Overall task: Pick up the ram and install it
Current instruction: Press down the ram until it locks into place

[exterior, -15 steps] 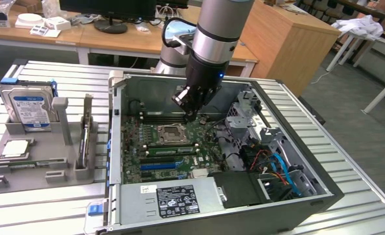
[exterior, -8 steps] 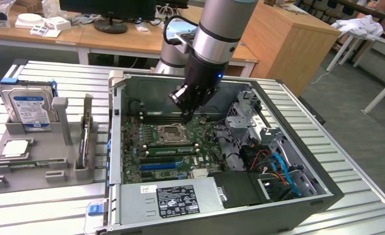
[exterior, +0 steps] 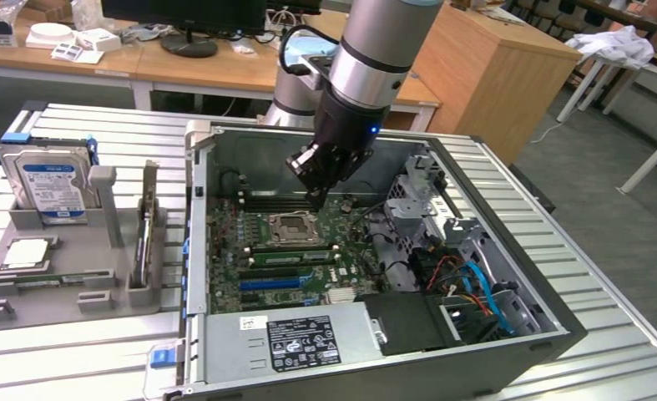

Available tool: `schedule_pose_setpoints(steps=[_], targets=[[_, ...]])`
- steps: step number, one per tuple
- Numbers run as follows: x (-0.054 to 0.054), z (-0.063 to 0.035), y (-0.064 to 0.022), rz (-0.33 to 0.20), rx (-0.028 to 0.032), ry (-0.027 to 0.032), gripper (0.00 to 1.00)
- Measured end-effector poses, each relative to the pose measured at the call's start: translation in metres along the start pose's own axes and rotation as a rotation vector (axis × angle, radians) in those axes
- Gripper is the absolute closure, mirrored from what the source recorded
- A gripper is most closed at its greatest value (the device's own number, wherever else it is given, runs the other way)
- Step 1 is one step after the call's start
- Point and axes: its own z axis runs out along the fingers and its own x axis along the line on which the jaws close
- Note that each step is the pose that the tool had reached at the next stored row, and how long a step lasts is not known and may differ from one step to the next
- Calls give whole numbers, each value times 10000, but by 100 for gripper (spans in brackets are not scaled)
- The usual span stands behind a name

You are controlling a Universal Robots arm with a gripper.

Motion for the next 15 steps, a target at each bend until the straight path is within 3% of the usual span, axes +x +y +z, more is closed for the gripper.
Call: schedule_pose_setpoints(steps=[8,13,15], targets=[[-1,0,0,1229,-17,-142,89],[-1,0,0,1840,-35,-191,89],[0,0,0,1994,-44,-184,89]])
